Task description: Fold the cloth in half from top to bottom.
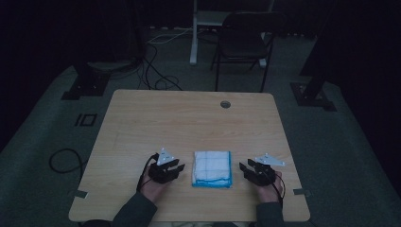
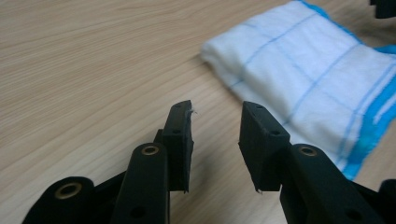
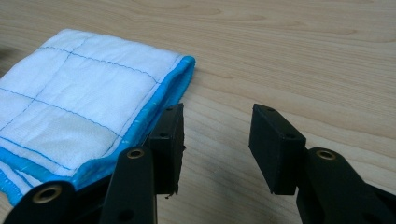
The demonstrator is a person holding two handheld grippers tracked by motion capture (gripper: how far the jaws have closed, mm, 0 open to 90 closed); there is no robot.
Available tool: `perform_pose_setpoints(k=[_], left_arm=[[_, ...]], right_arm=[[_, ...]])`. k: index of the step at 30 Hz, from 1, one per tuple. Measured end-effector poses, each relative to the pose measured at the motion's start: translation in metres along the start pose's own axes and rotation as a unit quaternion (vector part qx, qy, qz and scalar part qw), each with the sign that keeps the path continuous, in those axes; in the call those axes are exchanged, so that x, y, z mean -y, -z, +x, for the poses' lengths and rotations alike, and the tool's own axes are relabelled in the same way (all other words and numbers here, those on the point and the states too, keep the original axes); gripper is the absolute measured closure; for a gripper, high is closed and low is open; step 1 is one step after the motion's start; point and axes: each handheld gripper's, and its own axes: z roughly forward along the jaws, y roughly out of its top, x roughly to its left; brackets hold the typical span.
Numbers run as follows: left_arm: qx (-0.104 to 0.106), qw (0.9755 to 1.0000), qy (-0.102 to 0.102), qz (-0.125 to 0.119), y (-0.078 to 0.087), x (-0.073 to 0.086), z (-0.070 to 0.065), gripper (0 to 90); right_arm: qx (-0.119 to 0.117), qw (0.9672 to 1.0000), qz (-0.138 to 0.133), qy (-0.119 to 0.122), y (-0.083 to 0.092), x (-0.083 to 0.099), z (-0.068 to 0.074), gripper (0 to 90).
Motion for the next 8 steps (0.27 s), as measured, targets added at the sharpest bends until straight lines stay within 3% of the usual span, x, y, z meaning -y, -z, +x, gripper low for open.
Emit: perform_pose_setpoints(k=[8], left_arm=[[-0.024, 0.9996, 0.017, 0.001, 0.011, 0.002, 0.026, 64.3]], right_arm=[[-0.003, 1.0000, 0.002, 0.003, -0.003, -0.003, -0.002, 55.6]])
